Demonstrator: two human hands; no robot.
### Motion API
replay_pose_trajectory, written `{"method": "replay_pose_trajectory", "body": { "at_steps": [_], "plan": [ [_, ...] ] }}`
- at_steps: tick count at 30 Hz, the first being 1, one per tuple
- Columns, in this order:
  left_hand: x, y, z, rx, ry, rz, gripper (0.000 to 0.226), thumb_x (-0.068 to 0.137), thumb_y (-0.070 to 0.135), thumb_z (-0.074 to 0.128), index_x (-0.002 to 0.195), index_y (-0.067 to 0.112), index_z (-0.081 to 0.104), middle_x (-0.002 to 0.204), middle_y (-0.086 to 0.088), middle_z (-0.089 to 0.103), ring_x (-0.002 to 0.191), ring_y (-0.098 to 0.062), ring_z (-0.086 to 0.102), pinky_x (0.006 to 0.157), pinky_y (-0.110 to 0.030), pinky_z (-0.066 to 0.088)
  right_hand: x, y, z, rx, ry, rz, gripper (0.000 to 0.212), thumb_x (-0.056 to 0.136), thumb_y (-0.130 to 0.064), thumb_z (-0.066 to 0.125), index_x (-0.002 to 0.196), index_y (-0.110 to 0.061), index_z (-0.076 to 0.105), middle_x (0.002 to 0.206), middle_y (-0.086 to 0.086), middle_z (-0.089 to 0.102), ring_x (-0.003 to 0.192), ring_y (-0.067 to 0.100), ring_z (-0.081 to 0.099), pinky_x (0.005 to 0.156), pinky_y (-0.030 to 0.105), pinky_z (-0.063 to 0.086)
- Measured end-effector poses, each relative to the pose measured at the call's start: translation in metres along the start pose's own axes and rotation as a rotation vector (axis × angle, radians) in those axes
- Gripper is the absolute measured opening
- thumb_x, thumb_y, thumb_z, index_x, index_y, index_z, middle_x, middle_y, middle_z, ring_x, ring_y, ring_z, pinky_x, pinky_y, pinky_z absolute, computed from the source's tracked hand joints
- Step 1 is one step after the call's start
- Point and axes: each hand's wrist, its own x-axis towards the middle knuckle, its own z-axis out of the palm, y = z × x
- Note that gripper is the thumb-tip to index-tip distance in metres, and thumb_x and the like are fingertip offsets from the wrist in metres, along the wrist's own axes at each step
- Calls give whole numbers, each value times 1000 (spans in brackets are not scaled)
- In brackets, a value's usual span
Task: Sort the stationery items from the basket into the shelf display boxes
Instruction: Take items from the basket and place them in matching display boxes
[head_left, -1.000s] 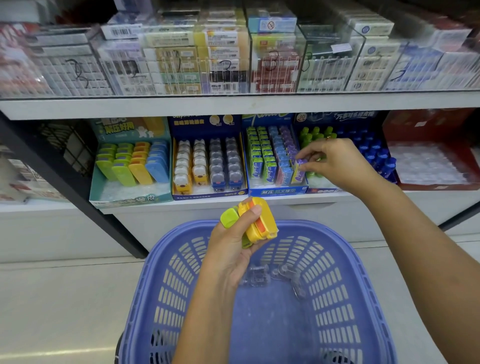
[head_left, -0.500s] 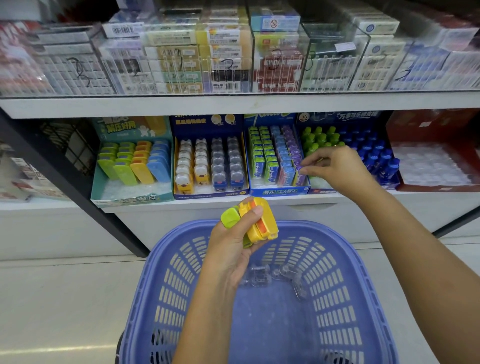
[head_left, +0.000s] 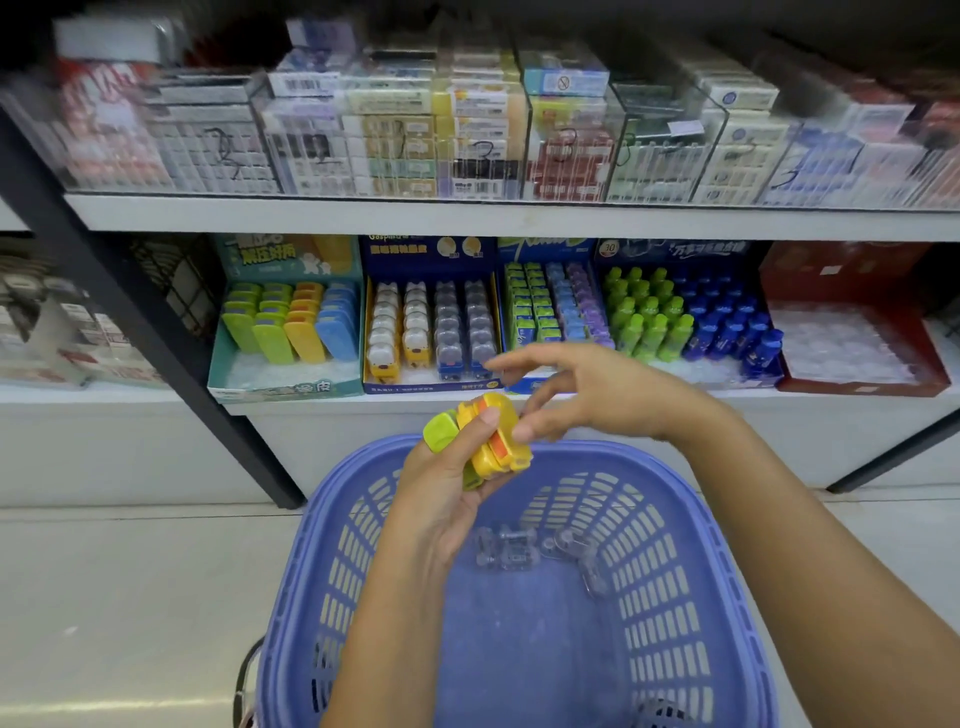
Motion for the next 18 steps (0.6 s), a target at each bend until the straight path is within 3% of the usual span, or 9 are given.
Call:
{"method": "replay_pose_trajectory", "body": {
  "at_steps": [3,6,9,13,18],
  "plan": [
    [-6,12,-16,63,-1,26,42,68,31,71,104,9,67,98,-11,74,85,-23,71,68,-33,59,7,-13,30,-57,-41,-68,50,69,-26,82,113,-39,62,107,-5,67,90,23,66,84,36,55],
    [-11,28,-36,81,28,78,35,68,33,69,96,13,69,86,-6,73,75,-16,70,66,-32,59,22,-21,42,24,33,-85,34,70,-21,81,102,-27,70,88,0,72,79,24,67,75,34,56],
    [-14,48,-57,14,118,114,34,69,31,68,95,9,67,89,-11,72,79,-21,68,73,-37,59,50,-31,49,209,229,-94,29,75,-8,76,100,-19,68,88,5,70,73,12,68,69,23,57],
    [-16,72,-91,-128,198,173,29,72,27,68,91,5,65,84,-10,73,77,-19,72,69,-36,60,104,-51,68,-61,530,-178,29,75,-9,77,98,-19,63,90,-1,65,75,12,62,70,22,55],
    [-16,85,-125,-231,239,224,24,69,21,67,88,8,64,89,-10,72,84,-24,70,77,-38,59,164,-66,105,-391,443,-308,35,76,-12,74,111,-10,69,105,14,63,95,26,60,88,35,47]
  ]
}}
